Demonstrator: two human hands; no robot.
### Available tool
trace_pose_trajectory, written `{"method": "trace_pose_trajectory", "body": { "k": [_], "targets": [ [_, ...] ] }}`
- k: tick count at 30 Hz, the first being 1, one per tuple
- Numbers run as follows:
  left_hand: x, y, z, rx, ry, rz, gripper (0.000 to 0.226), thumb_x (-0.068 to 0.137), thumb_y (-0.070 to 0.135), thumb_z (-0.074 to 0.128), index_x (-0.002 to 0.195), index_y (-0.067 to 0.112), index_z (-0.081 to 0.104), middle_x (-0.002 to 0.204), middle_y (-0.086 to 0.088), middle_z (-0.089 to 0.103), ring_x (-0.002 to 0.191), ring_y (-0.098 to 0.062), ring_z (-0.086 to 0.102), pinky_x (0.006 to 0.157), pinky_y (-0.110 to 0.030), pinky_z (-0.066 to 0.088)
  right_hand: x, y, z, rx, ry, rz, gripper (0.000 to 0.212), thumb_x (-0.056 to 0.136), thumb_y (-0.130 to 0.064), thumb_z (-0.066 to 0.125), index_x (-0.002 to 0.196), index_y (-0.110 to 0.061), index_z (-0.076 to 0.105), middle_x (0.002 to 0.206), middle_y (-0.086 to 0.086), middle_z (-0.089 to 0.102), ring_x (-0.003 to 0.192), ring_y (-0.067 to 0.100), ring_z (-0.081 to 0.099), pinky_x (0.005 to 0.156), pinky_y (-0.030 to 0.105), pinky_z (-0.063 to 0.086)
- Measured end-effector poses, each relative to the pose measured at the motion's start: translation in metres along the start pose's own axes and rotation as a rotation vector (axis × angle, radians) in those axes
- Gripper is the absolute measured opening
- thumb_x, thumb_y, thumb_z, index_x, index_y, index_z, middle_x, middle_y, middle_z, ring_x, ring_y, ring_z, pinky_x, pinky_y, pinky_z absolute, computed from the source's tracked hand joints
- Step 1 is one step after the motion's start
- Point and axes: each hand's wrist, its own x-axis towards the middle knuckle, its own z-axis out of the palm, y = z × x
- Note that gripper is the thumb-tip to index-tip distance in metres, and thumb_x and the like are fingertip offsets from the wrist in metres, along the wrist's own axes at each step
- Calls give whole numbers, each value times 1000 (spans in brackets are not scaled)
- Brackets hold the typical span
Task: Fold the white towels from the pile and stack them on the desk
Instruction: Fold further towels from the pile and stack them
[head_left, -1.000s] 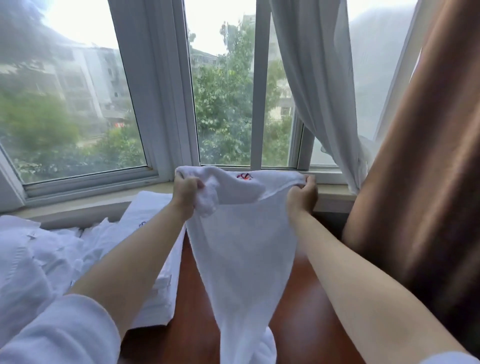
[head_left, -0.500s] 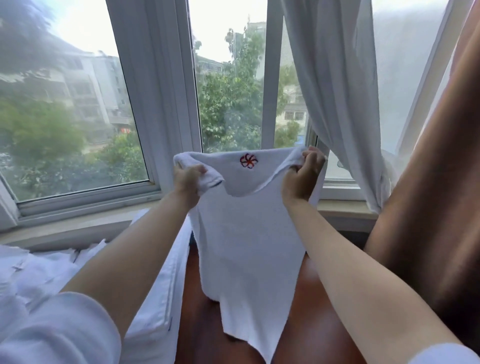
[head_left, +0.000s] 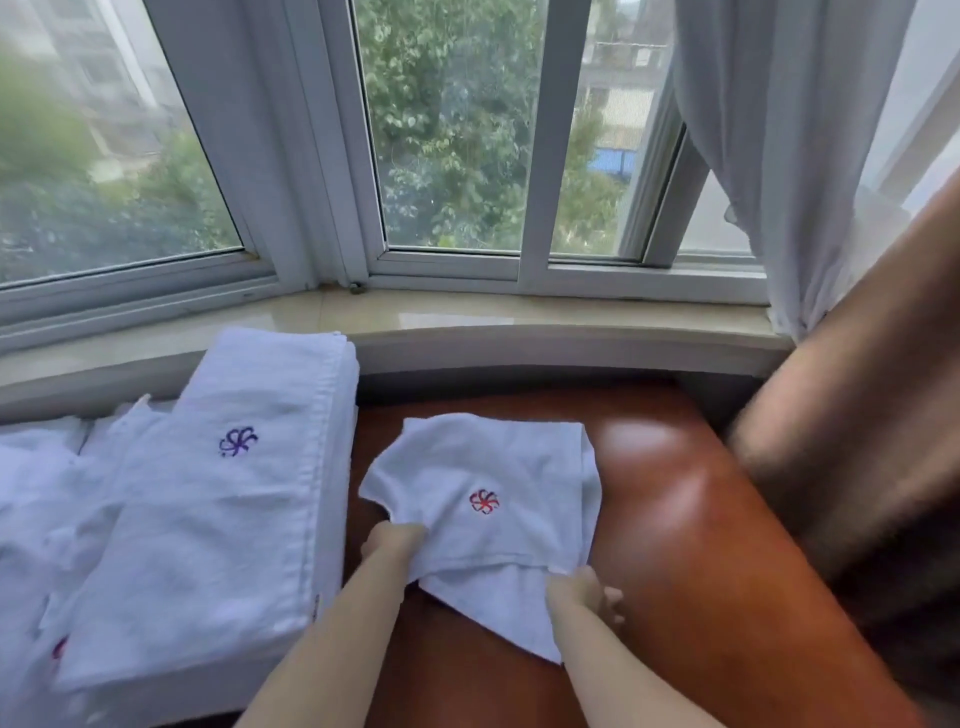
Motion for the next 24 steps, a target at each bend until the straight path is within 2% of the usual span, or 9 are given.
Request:
{"method": "trace_pose_trajectory", "body": {
  "k": [1,3,5,7,11,16,20,22,24],
  "targets": [
    [3,-5,4,-61,-40,-16,59,86,16,65,137,-2,41,130,-24,48,114,-46,51,93,-53,47,2,5,3,-17,-46,-14,23,92,-17,55,108,-4,44,131,24,40,106,35,48,82,39,37],
    [0,-10,9,-112,-89,18,40,88,8,61,124,-4,51,89,-18,60,77,-31,62,66,-32,53,3,11,6,-169,-222,-83,27,90,-15,59,114,-5,52,125,21,49,93,32,54,81,34,43],
    [-8,-14,14,-147,-139,40,13,87,1,57,100,0,57,55,-9,51,40,-17,49,41,-16,37,0,16,6,-290,-391,-133,35,89,-11,60,123,-7,55,118,16,59,96,30,59,82,31,46],
    [-19,-18,19,-203,-145,40,8,82,-6,53,82,2,53,53,-9,46,32,-13,39,37,-13,28,-6,21,0,-316,-509,-141,36,88,-6,59,124,-9,55,105,11,63,93,27,59,78,30,46],
    [-52,-30,12,-182,-107,67,15,79,-7,52,90,3,48,62,-10,41,35,-14,35,34,-9,26,-8,20,-23,-351,-555,-198,29,90,-6,54,118,-4,60,102,11,62,89,28,58,80,32,46],
    [-93,-45,-5,-304,-101,106,9,86,6,46,91,11,40,54,-5,38,38,-15,35,38,-11,27,1,2,-78,-386,-31,-482,26,82,-9,58,108,-6,58,116,20,57,104,39,55,84,39,45],
    [-111,-63,-5,-332,-45,243,22,85,9,50,106,10,45,64,-11,45,42,-19,41,38,-13,28,-10,-3,-97,-353,194,-545,29,82,-6,45,107,-1,58,122,24,47,115,41,39,97,48,34],
    [-111,-78,-10,-343,17,295,28,85,11,55,113,10,53,80,-14,59,57,-25,55,40,-20,40,-13,-2,-104,-285,261,-531,46,78,-15,28,108,5,57,125,29,44,118,44,37,101,51,29],
    [-105,-91,-15,-360,43,301,39,86,9,58,125,9,54,106,-16,64,88,-32,64,67,-33,55,-12,3,-110,-245,259,-521,43,83,-11,27,111,5,55,127,29,46,117,45,40,102,51,30]
  ]
}}
